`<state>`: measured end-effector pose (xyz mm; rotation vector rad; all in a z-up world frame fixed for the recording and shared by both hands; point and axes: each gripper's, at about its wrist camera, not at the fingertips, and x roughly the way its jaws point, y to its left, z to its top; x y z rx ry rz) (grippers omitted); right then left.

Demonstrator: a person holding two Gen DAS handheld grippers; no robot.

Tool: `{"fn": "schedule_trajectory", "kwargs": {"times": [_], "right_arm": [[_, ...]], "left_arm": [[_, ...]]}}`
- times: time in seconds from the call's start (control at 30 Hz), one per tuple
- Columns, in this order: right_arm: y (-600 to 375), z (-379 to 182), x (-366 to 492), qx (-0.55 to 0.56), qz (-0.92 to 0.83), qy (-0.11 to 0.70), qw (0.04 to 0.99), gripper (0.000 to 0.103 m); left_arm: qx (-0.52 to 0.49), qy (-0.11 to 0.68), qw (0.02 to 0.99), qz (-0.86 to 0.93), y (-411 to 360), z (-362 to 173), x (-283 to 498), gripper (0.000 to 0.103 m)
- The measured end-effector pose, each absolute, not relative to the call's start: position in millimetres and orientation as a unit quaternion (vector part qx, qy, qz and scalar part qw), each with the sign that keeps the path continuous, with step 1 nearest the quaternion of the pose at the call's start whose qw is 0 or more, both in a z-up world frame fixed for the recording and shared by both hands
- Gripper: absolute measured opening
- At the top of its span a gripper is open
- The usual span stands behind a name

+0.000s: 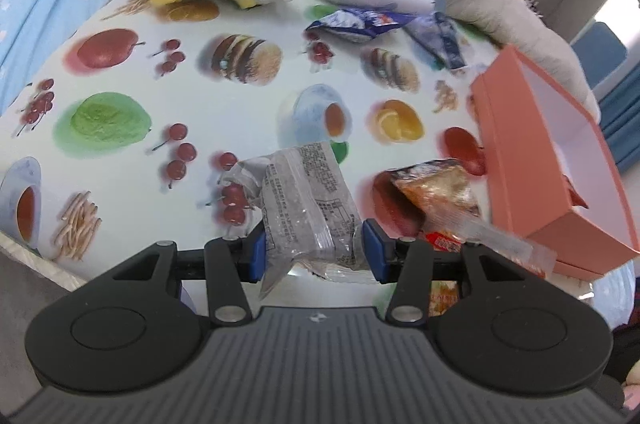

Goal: Organize snacks
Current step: 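Lift the orange packet with the right gripper, then carry both packets over the pink box and open both grippers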

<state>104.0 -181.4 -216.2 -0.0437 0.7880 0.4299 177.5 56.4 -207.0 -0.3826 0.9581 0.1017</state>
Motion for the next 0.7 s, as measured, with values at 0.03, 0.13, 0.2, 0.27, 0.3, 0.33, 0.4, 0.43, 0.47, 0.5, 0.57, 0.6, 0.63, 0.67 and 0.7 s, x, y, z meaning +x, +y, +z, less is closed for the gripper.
{"fn": "schedule_trajectory", "kwargs": {"times": [0.03, 0.13, 0.2, 0.27, 0.3, 0.33, 0.4, 0.43, 0.47, 0.5, 0.57, 0.6, 0.63, 0.67, 0.7], "right_arm": [[-184.9, -213.2, 103.1, -0.018, 0.203, 0.378, 0.903, 0.006], [-193.9, -204.1, 98.9, -0.008, 0.192, 0.371, 0.908, 0.006], [-200.3, -197.2, 96.5, -0.002, 0.184, 0.367, 0.912, 0.006], [-207.0, -189.8, 94.6, 0.005, 0.175, 0.364, 0.915, 0.006], [-211.2, -185.7, 94.2, 0.01, 0.17, 0.363, 0.916, 0.006], [-216.2, -181.1, 93.8, 0.016, 0.164, 0.361, 0.918, 0.006], [-226.5, -172.1, 92.9, 0.029, 0.153, 0.359, 0.92, 0.006], [-232.6, -167.3, 92.7, 0.037, 0.147, 0.356, 0.922, 0.006], [-239.1, -162.6, 92.9, 0.045, 0.141, 0.353, 0.924, 0.006], [-244.8, -158.6, 93.6, 0.052, 0.136, 0.351, 0.925, 0.006], [-257.6, -149.8, 96.2, 0.064, 0.125, 0.345, 0.928, 0.006], [-263.1, -145.8, 97.3, 0.071, 0.12, 0.342, 0.929, 0.006], [-269.6, -140.1, 98.9, 0.08, 0.115, 0.336, 0.931, 0.006], [-274.2, -135.6, 101.1, 0.082, 0.111, 0.332, 0.933, 0.006], [-278.6, -131.3, 103.7, 0.084, 0.108, 0.327, 0.935, 0.006]], "left_arm": [[-0.179, 0.456, 0.87, 0.045, 53.0, -204.0, 175.2, 0.053], [-0.167, 0.454, 0.875, 0.029, 41.7, -196.1, 169.0, 0.053], [-0.16, 0.454, 0.876, 0.015, 32.8, -190.7, 164.1, 0.053], [-0.152, 0.453, 0.878, 0.0, 23.0, -184.0, 159.5, 0.053], [-0.148, 0.453, 0.879, -0.006, 18.4, -180.7, 157.7, 0.053], [-0.144, 0.452, 0.88, -0.012, 13.4, -177.0, 155.7, 0.053], [-0.136, 0.45, 0.882, -0.023, 4.0, -169.7, 153.4, 0.053], [-0.132, 0.449, 0.883, -0.029, -0.2, -166.6, 153.0, 0.053], [-0.129, 0.448, 0.884, -0.036, -4.9, -162.8, 153.6, 0.053], [-0.126, 0.446, 0.885, -0.041, -9.8, -159.0, 154.9, 0.053], [-0.123, 0.443, 0.887, -0.051, -17.2, -152.3, 158.8, 0.053], [-0.123, 0.44, 0.888, -0.057, -21.3, -148.3, 161.7, 0.053], [-0.122, 0.437, 0.889, -0.062, -25.3, -144.3, 164.8, 0.053], [-0.12, 0.434, 0.89, -0.067, -29.8, -139.9, 168.5, 0.053], [-0.117, 0.43, 0.892, -0.071, -34.8, -135.6, 172.3, 0.053]]}}
